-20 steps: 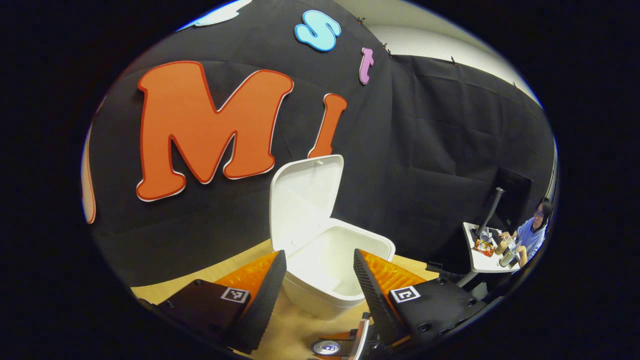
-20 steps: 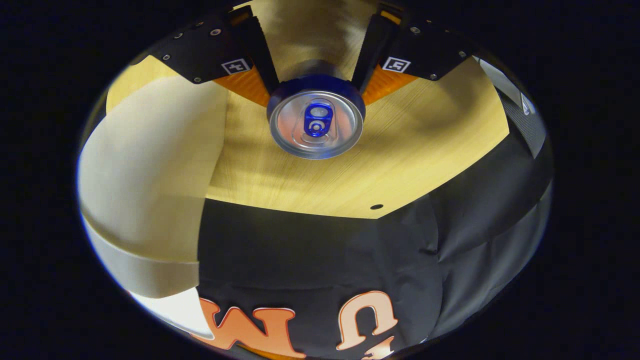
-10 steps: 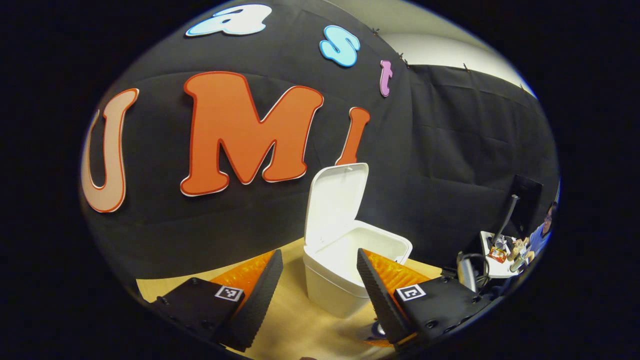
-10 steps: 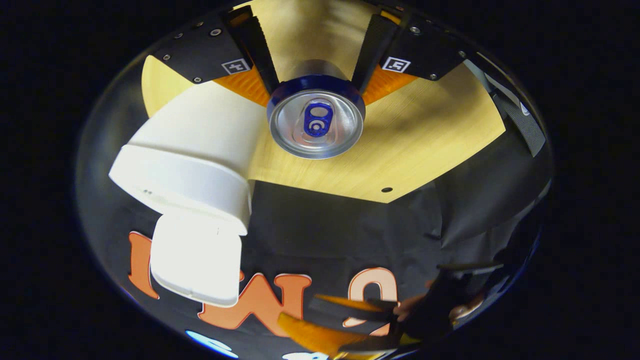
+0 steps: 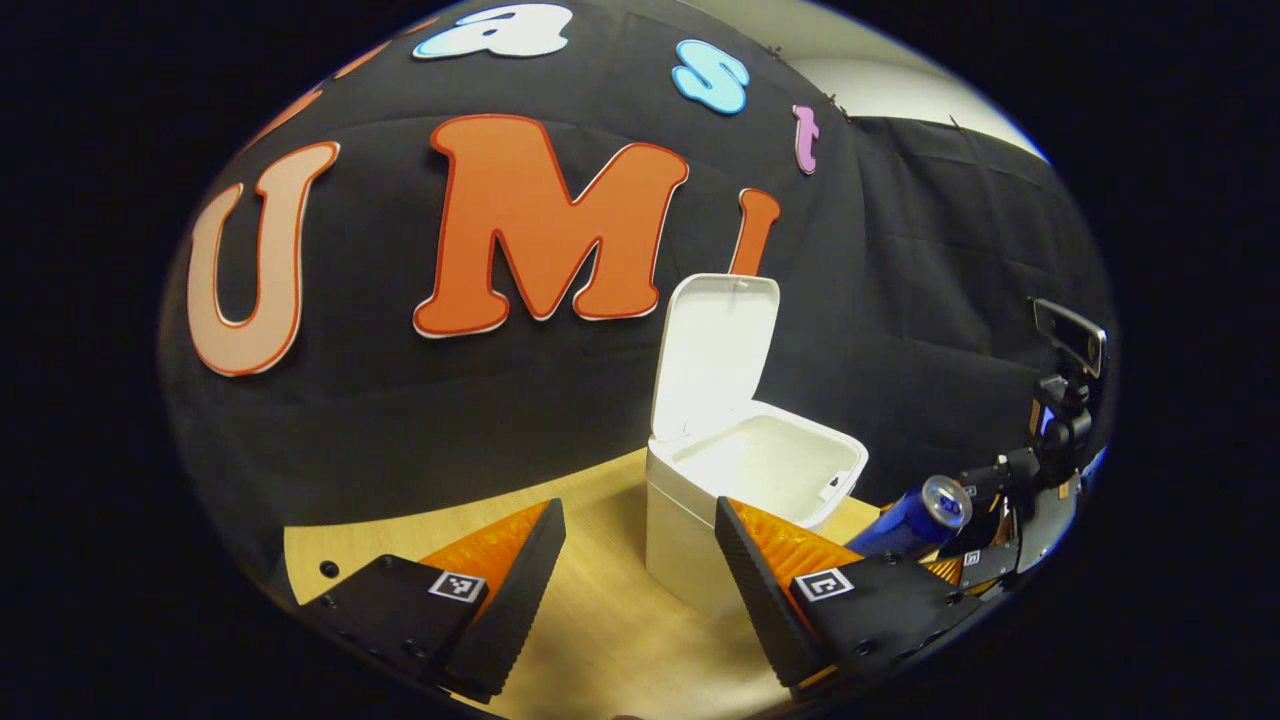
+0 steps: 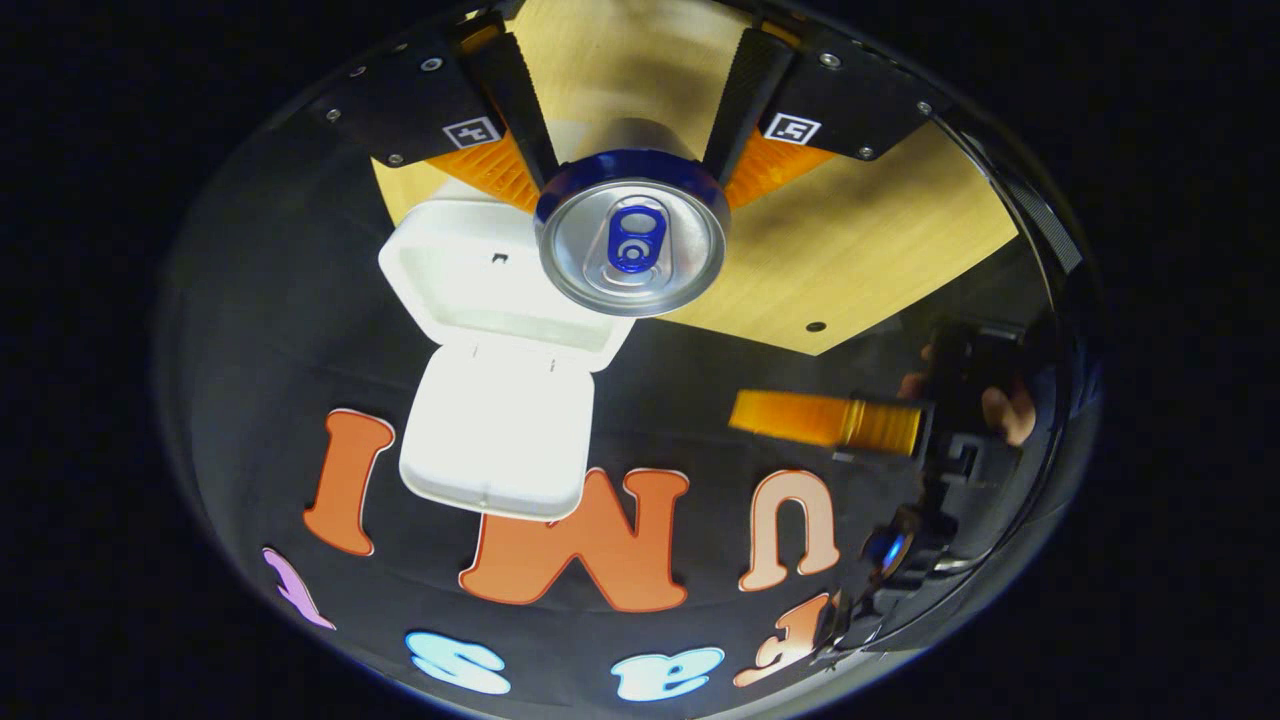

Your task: Press the lid of the desktop garbage bin to open it, pick up the crumpled paper on the desktop and throw it into the bin, then pick up the pop can on the desktop and drop it into the bin, and finally close the garbage bin lid.

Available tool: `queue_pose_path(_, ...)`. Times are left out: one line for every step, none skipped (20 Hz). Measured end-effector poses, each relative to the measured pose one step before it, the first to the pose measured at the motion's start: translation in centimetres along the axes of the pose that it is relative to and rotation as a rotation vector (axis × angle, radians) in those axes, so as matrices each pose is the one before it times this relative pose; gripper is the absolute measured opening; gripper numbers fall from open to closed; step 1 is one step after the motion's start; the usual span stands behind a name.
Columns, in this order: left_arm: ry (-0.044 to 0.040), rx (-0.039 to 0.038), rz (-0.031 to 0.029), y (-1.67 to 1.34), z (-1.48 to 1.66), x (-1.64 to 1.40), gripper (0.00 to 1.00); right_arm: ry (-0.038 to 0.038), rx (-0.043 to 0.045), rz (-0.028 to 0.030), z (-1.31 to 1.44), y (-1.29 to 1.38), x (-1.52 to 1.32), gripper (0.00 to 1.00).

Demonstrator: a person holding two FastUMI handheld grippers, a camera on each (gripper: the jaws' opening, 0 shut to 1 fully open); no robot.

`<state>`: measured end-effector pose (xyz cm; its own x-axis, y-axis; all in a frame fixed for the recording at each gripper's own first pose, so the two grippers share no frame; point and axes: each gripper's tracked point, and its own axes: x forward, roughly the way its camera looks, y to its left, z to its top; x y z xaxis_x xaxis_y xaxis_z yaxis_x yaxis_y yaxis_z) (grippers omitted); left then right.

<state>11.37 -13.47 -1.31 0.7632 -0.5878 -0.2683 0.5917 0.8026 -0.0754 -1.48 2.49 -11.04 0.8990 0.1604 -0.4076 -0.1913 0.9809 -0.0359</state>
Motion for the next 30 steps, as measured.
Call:
queue_pose_path(0.00519,-0.01347,0.00633,0.072,-0.782,-0.127,0.96,-0.01364,-0.0027,-0.00702,0.944,-0.652,-0.296,0.8)
queue_pose_path(0.00578,-0.00977,0.0108,0.107,-0.758,-0.144,0.96,-0.01815,0.0002,-0.00316,0.876,-0.453,-0.332,0.8)
queue_pose_path(0.00869,-0.0048,0.01075,0.191,-0.738,-0.117,0.96,-0.0176,-0.00031,-0.00744,0.927,-0.429,-0.03,0.8)
queue_pose_path(0.00588,0.00295,0.01891,0.318,-0.814,-0.368,0.96,-0.01746,-0.00041,-0.00544,0.811,-0.456,-0.245,0.8)
queue_pose_path(0.0085,0.00352,0.01792,0.202,-0.782,-0.168,0.96,-0.01409,-0.00047,-0.00347,0.71,-0.413,-0.026,0.8)
queue_pose_path(0.01059,0.00332,0.01479,0.079,-0.901,-0.276,0.96,-0.01409,0.00118,-0.00313,0.665,-0.467,-0.061,0.8)
queue_pose_path(0.01192,-0.00103,0.01265,0.12,-0.957,-0.207,0.96,-0.01637,0.00498,0.00194,0.803,-0.399,0.069,0.8)
queue_pose_path(0.01256,-0.00377,0.00915,-0.05,-0.845,-0.117,0.96,-0.0027,0.00724,0.00238,0.637,-0.385,0.213,0.8)
queue_pose_path(0.00822,-0.00865,0.01335,0.119,-0.744,-0.32,0.96,-0.01398,0.00593,-0.00101,0.697,-0.435,0.315,0.8)
queue_pose_path(0.00804,-0.01375,0.01352,0.042,-0.679,-0.317,0.96,-0.01508,0.00226,-0.00208,0.816,-0.639,0.314,0.8)
queue_pose_path(0.0055,-0.01611,0.02191,0.318,-0.766,-0.411,0.97,-0.00961,-0.00396,0.00033,0.519,-0.52,0.574,0.8)
queue_pose_path(0.0032,-0.01729,0.01784,0.271,-0.487,-0.396,0.96,-0.00358,-0.01268,-0.00449,0.3,-0.558,0.573,0.8)
queue_pose_path(0.00209,-0.01613,0.0216,0.216,-0.572,-0.427,0.96,-0.00336,-0.01333,-0.00701,0.088,-0.577,0.645,0.8)
queue_pose_path(-0.00072,-0.01069,0.02501,0.49,-0.353,-0.553,0.96,-0.00143,-0.00889,-0.00424,0.018,-0.614,0.627,0.8)
queue_pose_path(-0.00016,-0.00863,0.0267,0.62,-0.482,-0.653,0.96,0.00189,-0.00177,-0.0063,-0.055,-0.543,0.726,0.8)
queue_pose_path(-0.00308,-0.00793,0.02902,0.554,-0.226,-0.667,0.96,0.00562,0.00221,-0.00284,-0.294,-0.385,0.803,0.8)
queue_pose_path(0.00161,-0.00923,0.02928,0.661,-0.474,-0.688,0.96,0.00553,0.00229,-0.00494,-0.289,-0.333,0.826,0.8)
queue_pose_path(0.00157,-0.01009,0.02847,0.675,-0.437,-0.706,0.96,0.00171,0.00186,-0.00425,-0.197,-0.402,0.928,0.8)
queue_pose_path(0.00097,-0.00992,0.02984,0.684,-0.451,-0.65,0.96,0.00643,0.00195,-0.00549,-0.326,-0.372,0.794,0.8)
queue_pose_path(0.00256,-0.01106,0.0309,0.75,-0.39,-0.71,0.96,0.00952,0.00162,-0.00237,-0.469,-0.353,0.663,0.8)
queue_pose_path(0.00286,-0.0119,0.03044,0.668,-0.466,-0.665,0.96,0.0104,0.00117,0.00143,-0.509,-0.207,0.764,0.8)
queue_pose_path(0.00325,-0.01378,0.03115,0.774,-0.5,-0.697,0.96,0.02006,-0.00188,0.00137,-0.657,-0.176,0.741,0.8)
queue_pose_path(0.00714,-0.01497,0.02873,0.747,-0.71,-0.623,0.96,0.01523,-0.00116,0.00212,-0.525,-0.088,0.528,0.8)
queue_pose_path(0.00488,-0.01485,0.02804,0.7,-0.593,-0.519,0.96,0.0154,-0.00192,-0.00107,-0.485,-0.107,0.554,0.8)
queue_pose_path(0.00583,-0.01445,0.02443,0.518,-0.6,-0.656,0.96,0.00996,0.00171,0.00517,-0.257,0.081,0.441,0.81)
queue_pose_path(0.00657,-0.01243,0.02518,0.616,-0.506,-0.494,0.96,0.00835,0.00205,0.00854,-0.321,0.17,0.393,0.76)
queue_pose_path(0.00568,-0.01078,0.02318,0.596,-0.566,-0.528,0.96,0.00466,0.00156,0.00854,-0.281,0.169,0.245,0.81)
queue_pose_path(0.00469,-0.00914,0.01918,0.492,-0.301,-0.475,0.96,0.00814,-0.00037,0.00519,-0.22,0.141,0.184,0.81)
queue_pose_path(0.00119,-0.0076,0.01653,0.44,-0.377,-0.427,0.96,0.00458,-0.00099,0.00339,-0.146,0.068,0.072,0.81)
queue_pose_path(-0.00012,-0.00613,0.01184,0.318,-0.116,-0.326,0.96,-0.00074,0.00057,-0.00026,0.071,-0.062,0.024,0.82)
